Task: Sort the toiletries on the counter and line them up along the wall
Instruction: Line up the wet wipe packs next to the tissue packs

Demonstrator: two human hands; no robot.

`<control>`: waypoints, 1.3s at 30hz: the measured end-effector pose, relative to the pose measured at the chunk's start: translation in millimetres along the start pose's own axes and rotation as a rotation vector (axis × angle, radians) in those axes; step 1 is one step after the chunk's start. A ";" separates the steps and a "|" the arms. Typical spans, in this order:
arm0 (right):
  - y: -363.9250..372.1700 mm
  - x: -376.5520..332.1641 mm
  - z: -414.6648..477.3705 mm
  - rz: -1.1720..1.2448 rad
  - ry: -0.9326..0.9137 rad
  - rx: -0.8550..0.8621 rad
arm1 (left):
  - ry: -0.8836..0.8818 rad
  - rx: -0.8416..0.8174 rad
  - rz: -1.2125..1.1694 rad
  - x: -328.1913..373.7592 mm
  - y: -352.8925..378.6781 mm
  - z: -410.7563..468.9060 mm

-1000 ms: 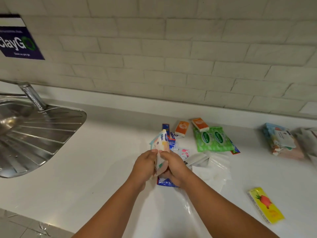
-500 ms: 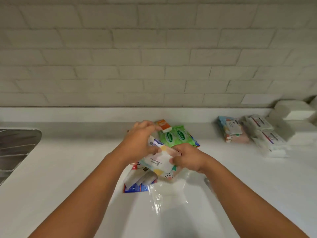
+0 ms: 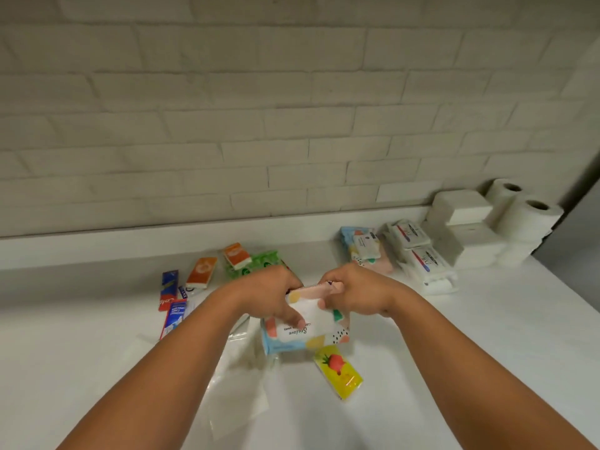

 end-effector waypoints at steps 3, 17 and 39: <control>-19.0 12.4 -5.1 -0.143 -0.011 -0.008 | -0.007 -0.057 0.085 25.0 10.4 28.4; -138.9 164.9 6.1 0.449 0.144 0.370 | -0.161 0.507 -1.028 23.6 22.5 156.8; -119.8 245.3 124.8 0.226 0.331 0.345 | -0.445 0.781 -0.770 -16.2 37.5 274.1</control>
Point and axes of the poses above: each hand's wrist, its own z-axis towards the middle knuckle, its own y-axis out of the palm, x = y × z, the point moved 9 cm from there along z, towards the middle knuckle
